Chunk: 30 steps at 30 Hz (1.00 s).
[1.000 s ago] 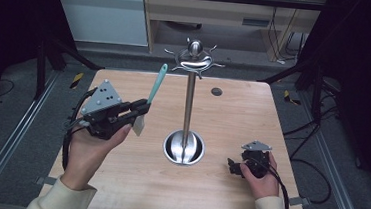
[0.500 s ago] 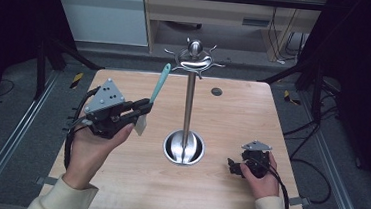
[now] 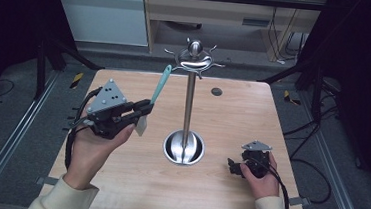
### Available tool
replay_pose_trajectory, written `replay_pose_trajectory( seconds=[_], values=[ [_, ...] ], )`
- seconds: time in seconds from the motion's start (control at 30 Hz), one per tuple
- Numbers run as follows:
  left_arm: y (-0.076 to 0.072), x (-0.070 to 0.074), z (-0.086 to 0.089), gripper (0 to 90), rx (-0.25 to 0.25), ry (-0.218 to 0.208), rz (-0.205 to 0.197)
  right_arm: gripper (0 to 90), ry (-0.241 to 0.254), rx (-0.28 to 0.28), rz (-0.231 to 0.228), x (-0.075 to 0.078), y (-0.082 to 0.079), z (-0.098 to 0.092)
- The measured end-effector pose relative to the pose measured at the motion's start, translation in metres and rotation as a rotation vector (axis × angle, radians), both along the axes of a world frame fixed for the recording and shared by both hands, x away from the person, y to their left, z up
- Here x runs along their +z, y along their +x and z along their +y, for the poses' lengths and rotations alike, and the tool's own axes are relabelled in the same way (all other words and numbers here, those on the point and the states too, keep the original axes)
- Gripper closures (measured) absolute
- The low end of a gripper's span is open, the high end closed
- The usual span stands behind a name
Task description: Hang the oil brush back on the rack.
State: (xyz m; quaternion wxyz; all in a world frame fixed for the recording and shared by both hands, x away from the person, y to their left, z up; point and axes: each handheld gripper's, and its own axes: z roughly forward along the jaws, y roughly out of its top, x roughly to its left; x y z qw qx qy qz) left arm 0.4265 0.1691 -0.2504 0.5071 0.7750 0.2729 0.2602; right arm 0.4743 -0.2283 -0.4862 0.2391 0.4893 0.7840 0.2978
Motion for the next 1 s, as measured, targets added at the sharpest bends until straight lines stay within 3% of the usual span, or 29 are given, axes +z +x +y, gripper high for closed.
replay_pose_trajectory(
  seconds=[0.33, 1.0],
  values=[
    [0.004, -0.003, -0.004, 81.7, 0.000, 0.008, 0.028, 8.1, 0.000, 0.000, -0.001, 0.000, 0.000, 0.000],
    [0.012, -0.007, -0.012, 81.6, -0.012, 0.009, 0.042, 8.1, 0.001, 0.001, 0.000, 0.000, 0.000, 0.000]
  ],
)
